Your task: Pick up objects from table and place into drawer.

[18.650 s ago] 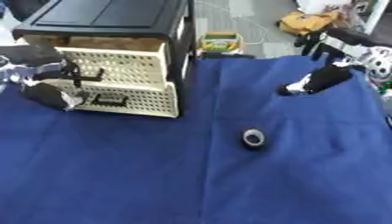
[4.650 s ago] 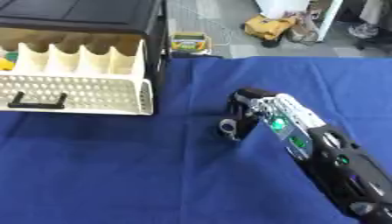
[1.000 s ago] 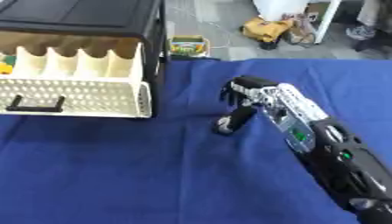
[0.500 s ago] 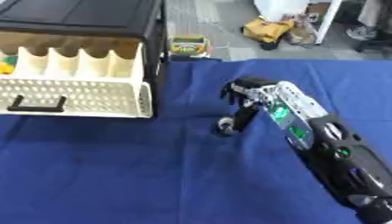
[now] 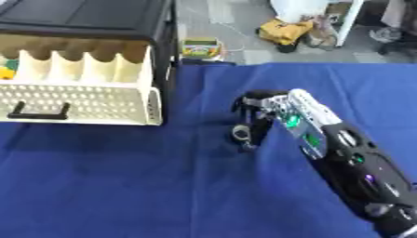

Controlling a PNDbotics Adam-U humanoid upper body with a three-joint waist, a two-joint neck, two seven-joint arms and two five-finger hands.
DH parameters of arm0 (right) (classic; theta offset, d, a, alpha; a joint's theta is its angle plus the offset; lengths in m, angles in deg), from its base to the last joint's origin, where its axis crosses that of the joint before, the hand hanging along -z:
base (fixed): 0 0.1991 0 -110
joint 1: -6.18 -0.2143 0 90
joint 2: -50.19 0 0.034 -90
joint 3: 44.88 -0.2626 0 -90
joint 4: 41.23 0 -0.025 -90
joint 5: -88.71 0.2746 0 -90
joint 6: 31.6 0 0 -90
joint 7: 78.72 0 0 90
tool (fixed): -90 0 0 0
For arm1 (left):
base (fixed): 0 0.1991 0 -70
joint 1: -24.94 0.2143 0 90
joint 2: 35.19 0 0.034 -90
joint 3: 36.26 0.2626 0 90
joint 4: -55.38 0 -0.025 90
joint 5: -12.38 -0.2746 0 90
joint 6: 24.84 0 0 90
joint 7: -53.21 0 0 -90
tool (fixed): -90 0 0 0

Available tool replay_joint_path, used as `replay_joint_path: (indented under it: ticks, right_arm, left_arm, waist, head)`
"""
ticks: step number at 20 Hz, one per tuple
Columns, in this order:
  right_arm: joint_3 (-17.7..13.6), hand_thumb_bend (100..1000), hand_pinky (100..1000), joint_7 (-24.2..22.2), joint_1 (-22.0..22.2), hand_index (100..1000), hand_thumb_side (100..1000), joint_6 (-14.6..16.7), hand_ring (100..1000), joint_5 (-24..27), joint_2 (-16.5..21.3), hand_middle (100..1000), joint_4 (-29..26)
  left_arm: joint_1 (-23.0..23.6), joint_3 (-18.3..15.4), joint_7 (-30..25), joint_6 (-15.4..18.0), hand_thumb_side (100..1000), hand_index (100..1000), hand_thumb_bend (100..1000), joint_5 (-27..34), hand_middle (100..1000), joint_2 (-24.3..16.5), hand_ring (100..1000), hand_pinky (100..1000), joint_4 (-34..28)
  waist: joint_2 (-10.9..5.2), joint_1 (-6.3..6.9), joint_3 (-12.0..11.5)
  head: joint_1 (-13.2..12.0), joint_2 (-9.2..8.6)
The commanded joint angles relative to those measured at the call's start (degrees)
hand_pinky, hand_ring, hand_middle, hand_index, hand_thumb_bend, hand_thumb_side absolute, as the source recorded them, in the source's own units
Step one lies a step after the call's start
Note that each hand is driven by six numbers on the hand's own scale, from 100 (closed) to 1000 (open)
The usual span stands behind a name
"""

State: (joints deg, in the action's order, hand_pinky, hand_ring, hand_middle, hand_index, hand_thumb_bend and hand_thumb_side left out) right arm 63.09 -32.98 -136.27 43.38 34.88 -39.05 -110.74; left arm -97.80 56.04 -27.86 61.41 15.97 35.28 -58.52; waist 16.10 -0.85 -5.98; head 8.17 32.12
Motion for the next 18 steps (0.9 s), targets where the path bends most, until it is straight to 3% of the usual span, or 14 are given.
replay_joint_path:
  ticks: [1, 18]
  right_arm:
    - [-0.62, 556, 468, 0.11, -1.48, 894, 145, -0.33, 682, 0.42, 0.27, 723, 0.01]
    - [-1.36, 504, 445, 1.68, -1.76, 855, 122, -3.07, 651, 0.65, 0.4, 701, 1.03]
  left_arm:
    - [-0.44, -0.38, -0.11, 0.04, 731, 688, 100, -0.28, 100, -0.61, 100, 100, -0.69]
    - [-0.23, -0.45, -0.15, 0.03, 731, 687, 100, -0.42, 100, -0.46, 100, 100, -0.69]
  waist:
    - [-1.22, 0.31, -0.09]
    - [-1.08, 0.33, 0.09]
  head:
    - [0.21, -0.57]
    - [0.32, -0.8]
